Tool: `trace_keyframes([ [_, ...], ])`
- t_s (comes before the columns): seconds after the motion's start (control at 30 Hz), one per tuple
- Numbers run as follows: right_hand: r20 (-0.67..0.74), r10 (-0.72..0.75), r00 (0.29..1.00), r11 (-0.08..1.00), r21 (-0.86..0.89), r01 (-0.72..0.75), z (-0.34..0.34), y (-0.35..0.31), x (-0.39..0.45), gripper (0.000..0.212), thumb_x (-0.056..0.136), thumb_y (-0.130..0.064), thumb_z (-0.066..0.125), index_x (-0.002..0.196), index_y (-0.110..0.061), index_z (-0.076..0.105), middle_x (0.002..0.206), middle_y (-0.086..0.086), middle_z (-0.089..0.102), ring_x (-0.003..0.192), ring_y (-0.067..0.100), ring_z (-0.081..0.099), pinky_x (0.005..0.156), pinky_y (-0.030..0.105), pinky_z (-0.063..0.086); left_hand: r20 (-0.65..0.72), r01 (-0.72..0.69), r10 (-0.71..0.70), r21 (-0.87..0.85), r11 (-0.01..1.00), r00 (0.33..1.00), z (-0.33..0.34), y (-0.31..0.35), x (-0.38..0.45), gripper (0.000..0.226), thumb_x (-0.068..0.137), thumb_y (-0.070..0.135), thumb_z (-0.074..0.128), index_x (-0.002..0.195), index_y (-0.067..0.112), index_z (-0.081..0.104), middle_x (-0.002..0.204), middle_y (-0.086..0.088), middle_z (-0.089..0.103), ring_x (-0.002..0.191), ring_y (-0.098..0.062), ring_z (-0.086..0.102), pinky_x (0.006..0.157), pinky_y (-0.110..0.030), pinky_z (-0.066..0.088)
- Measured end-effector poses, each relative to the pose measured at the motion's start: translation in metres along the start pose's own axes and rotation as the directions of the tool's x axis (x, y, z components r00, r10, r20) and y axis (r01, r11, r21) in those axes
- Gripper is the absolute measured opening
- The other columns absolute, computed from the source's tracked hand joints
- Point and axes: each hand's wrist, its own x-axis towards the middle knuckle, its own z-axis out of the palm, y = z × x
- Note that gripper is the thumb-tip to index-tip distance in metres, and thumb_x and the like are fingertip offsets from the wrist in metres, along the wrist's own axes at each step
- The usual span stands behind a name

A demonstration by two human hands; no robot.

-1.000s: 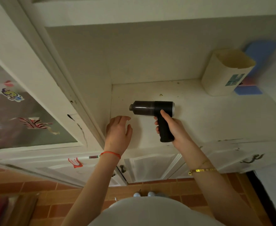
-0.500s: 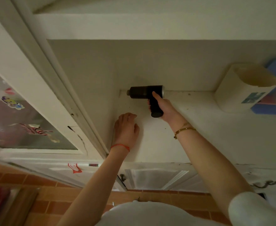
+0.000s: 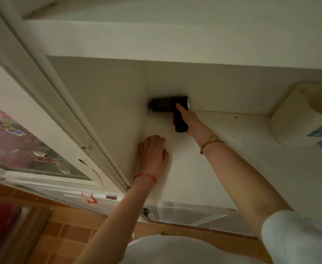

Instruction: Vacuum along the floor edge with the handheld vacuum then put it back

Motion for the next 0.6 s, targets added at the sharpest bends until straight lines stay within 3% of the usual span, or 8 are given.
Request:
trace_keyframes([
  [0.13,-0.03,0.012,0.999,0.999,-0.05,-0.013,-0.003,0.004,0.011,0.045,0.09,-0.038,0.066,0.104,0.004,0.063,0.08,0.013,0.065,0.061,0.022,0.061,0.057,0.032,0.054,-0.015,-0.021,0.022,0.005,1.0,1.0,0.002,-0.004,0.001,0.056,0.079,0.033,0.031,0.12,0.011,0.063,0.125,-0.012,0.06,0.114,-0.035,0.055,0.096,-0.045,0.041],
  [0.23,-0.065,-0.008,0.998,0.983,-0.182,-0.004,-0.002,0.005,0.016,0.063,0.089,-0.047,0.064,0.124,0.005,0.058,0.096,0.016,0.067,0.072,0.024,0.064,0.07,0.036,0.054,-0.011,-0.028,0.028,0.003,1.0,1.0,0.001,-0.005,0.001,0.055,0.08,0.034,0.031,0.12,0.012,0.063,0.126,-0.011,0.06,0.116,-0.034,0.053,0.098,-0.045,0.04],
  [0.3,-0.058,-0.021,0.998,0.954,-0.3,0.002,0.001,0.0,0.011,0.072,0.091,-0.052,0.057,0.137,0.004,0.047,0.121,0.019,0.061,0.098,0.029,0.063,0.087,0.036,0.051,-0.01,-0.031,0.031,0.001,1.0,0.999,0.001,-0.004,0.001,0.054,0.081,0.034,0.031,0.119,0.012,0.063,0.127,-0.011,0.06,0.116,-0.034,0.053,0.099,-0.045,0.04],
  [0.37,-0.062,-0.065,0.996,0.875,-0.483,0.027,-0.002,-0.002,0.012,0.077,0.095,-0.055,0.047,0.142,0.005,0.037,0.139,0.02,0.049,0.123,0.032,0.051,0.099,0.033,0.042,-0.009,-0.035,0.035,0.005,0.999,0.999,0.001,-0.004,0.001,0.053,0.081,0.033,0.032,0.118,0.012,0.063,0.126,-0.011,0.06,0.116,-0.034,0.054,0.098,-0.046,0.041],
  [0.43,-0.08,-0.136,0.987,0.763,-0.645,0.053,-0.006,-0.001,0.015,0.069,0.097,-0.056,0.043,0.128,0.005,0.051,0.128,0.02,0.057,0.114,0.031,0.056,0.087,0.031,0.045,-0.004,-0.034,0.034,0.008,0.999,0.999,0.002,-0.005,0.001,0.049,0.082,0.03,0.035,0.118,0.012,0.062,0.126,-0.011,0.06,0.116,-0.034,0.054,0.098,-0.046,0.041],
  [0.47,-0.08,-0.172,0.982,0.711,-0.7,0.067,-0.007,0.0,0.015,0.062,0.096,-0.056,0.043,0.109,0.001,0.061,0.112,0.017,0.063,0.099,0.029,0.06,0.073,0.03,0.046,0.0,-0.036,0.036,0.012,0.999,0.999,0.002,-0.005,0.001,0.047,0.082,0.029,0.038,0.119,0.013,0.062,0.126,-0.01,0.059,0.116,-0.033,0.053,0.099,-0.046,0.041],
  [0.53,-0.112,-0.252,0.961,0.621,-0.78,0.072,-0.008,0.002,0.013,0.057,0.094,-0.06,0.045,0.07,-0.009,0.054,0.076,0.006,0.06,0.072,0.022,0.056,0.05,0.027,0.038,-0.004,-0.036,0.036,0.014,0.999,0.999,0.003,-0.005,0.002,0.043,0.082,0.025,0.044,0.119,0.012,0.063,0.126,-0.011,0.06,0.117,-0.033,0.053,0.099,-0.046,0.04],
  [0.6,-0.144,-0.339,0.93,0.493,-0.869,0.045,-0.007,0.004,0.01,0.06,0.092,-0.063,0.045,0.058,-0.014,0.043,0.06,0.0,0.048,0.055,0.016,0.047,0.044,0.026,0.031,-0.006,-0.043,0.043,0.018,0.999,0.999,0.003,-0.006,0.002,0.042,0.082,0.022,0.048,0.119,0.011,0.063,0.127,-0.011,0.06,0.117,-0.034,0.053,0.099,-0.046,0.039],
])
